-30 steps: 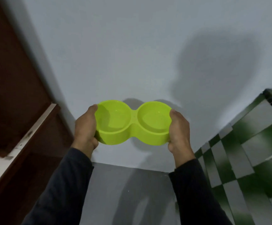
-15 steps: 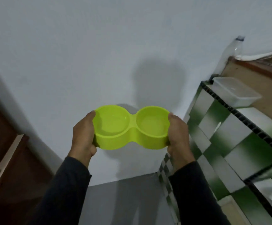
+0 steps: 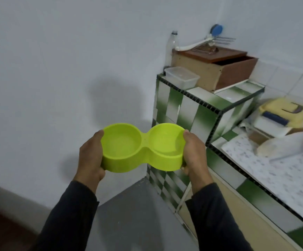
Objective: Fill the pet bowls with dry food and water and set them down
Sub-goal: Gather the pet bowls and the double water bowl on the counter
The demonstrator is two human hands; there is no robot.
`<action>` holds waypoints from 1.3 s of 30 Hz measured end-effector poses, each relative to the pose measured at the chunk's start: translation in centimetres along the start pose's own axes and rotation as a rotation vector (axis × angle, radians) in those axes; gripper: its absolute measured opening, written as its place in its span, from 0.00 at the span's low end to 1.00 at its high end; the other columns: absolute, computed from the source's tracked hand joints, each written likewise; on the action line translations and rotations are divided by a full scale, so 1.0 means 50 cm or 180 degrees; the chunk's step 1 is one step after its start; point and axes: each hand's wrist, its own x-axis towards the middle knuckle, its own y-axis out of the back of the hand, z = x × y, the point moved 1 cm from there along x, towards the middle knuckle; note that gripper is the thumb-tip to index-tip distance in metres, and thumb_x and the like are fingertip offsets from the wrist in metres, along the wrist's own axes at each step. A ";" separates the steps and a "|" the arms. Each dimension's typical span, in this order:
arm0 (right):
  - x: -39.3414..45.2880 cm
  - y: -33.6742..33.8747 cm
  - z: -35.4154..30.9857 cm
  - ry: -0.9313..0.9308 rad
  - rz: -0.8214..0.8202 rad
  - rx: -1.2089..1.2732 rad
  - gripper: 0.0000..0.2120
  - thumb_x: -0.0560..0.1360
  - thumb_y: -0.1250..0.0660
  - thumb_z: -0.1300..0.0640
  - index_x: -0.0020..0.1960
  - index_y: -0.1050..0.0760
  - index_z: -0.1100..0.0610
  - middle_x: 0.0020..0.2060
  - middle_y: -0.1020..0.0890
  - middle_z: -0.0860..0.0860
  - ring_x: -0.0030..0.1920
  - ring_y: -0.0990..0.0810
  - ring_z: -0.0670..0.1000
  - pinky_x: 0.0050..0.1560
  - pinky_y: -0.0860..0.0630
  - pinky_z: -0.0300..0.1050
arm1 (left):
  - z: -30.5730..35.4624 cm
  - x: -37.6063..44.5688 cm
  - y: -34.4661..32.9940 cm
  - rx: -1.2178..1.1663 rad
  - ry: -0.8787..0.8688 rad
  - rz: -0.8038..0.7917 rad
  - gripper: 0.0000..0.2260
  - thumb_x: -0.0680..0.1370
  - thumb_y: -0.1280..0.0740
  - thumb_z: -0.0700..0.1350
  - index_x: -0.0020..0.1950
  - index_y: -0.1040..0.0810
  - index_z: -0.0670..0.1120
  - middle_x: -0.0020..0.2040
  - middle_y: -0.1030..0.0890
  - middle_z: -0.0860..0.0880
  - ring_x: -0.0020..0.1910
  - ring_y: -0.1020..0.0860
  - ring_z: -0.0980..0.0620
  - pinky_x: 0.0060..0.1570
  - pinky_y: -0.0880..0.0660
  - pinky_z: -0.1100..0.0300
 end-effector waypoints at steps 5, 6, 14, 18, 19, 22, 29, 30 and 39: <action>-0.044 0.155 0.009 -0.0001 0.0433 0.0049 0.10 0.81 0.40 0.44 0.55 0.23 0.44 0.63 0.21 0.49 0.62 0.23 0.55 0.68 0.28 0.61 | -0.056 -0.083 -0.076 0.0161 0.0115 -0.0408 0.19 0.76 0.28 0.56 0.65 0.18 0.49 0.61 0.16 0.46 0.59 0.19 0.42 0.59 0.21 0.45; -0.050 0.188 0.013 -0.0016 0.0557 0.0049 0.12 0.82 0.41 0.44 0.60 0.23 0.46 0.63 0.22 0.48 0.62 0.23 0.55 0.68 0.28 0.61 | -0.068 -0.103 -0.093 0.0198 0.0137 -0.0507 0.21 0.76 0.28 0.56 0.66 0.19 0.50 0.61 0.17 0.46 0.60 0.19 0.42 0.61 0.22 0.42; -0.155 0.487 0.022 -0.0027 0.1285 0.0134 0.07 0.83 0.40 0.45 0.54 0.24 0.43 0.45 0.26 0.34 0.54 0.24 0.51 0.58 0.28 0.52 | -0.180 -0.316 -0.236 0.0453 0.0290 -0.1024 0.21 0.78 0.29 0.57 0.69 0.21 0.51 0.64 0.18 0.47 0.61 0.20 0.41 0.64 0.24 0.38; -0.227 0.649 0.032 -0.0012 0.1572 0.0108 0.09 0.83 0.40 0.45 0.47 0.24 0.43 0.47 0.25 0.33 0.50 0.24 0.43 0.57 0.27 0.51 | -0.251 -0.451 -0.299 0.0540 0.0353 -0.1392 0.19 0.79 0.29 0.54 0.67 0.19 0.48 0.62 0.17 0.46 0.59 0.19 0.43 0.61 0.22 0.42; -0.245 0.688 0.035 -0.0022 0.1645 0.0108 0.09 0.83 0.40 0.45 0.47 0.24 0.43 0.47 0.25 0.34 0.50 0.25 0.42 0.57 0.27 0.52 | -0.268 -0.485 -0.313 0.0563 0.0355 -0.1449 0.17 0.79 0.30 0.54 0.65 0.19 0.48 0.61 0.17 0.47 0.57 0.18 0.43 0.57 0.21 0.46; -0.305 0.799 0.045 -0.0059 0.1845 0.0129 0.07 0.83 0.40 0.44 0.52 0.24 0.42 0.47 0.25 0.33 0.51 0.24 0.47 0.58 0.27 0.53 | -0.324 -0.579 -0.353 0.0678 0.0464 -0.1594 0.15 0.80 0.31 0.56 0.62 0.20 0.50 0.59 0.17 0.46 0.56 0.19 0.43 0.56 0.21 0.46; -0.436 1.031 0.066 -0.0056 0.2317 0.0166 0.11 0.82 0.40 0.44 0.45 0.22 0.42 0.49 0.21 0.36 0.55 0.22 0.49 0.57 0.25 0.52 | -0.442 -0.781 -0.441 0.0723 0.0644 -0.2030 0.18 0.78 0.29 0.56 0.63 0.19 0.47 0.61 0.17 0.44 0.58 0.19 0.42 0.61 0.22 0.42; -0.452 1.060 0.068 -0.0042 0.2412 0.0139 0.11 0.82 0.40 0.44 0.45 0.21 0.42 0.49 0.21 0.36 0.56 0.22 0.49 0.58 0.24 0.53 | -0.458 -0.807 -0.454 0.0745 0.0643 -0.2082 0.18 0.78 0.29 0.56 0.63 0.19 0.47 0.60 0.16 0.45 0.57 0.18 0.43 0.58 0.21 0.44; -0.597 1.288 0.104 -0.0123 0.3180 0.0228 0.13 0.81 0.41 0.43 0.42 0.21 0.40 0.48 0.21 0.39 0.55 0.22 0.52 0.59 0.23 0.56 | -0.593 -1.035 -0.572 0.1064 0.0866 -0.2706 0.12 0.79 0.29 0.55 0.58 0.18 0.50 0.57 0.15 0.49 0.55 0.17 0.46 0.54 0.21 0.48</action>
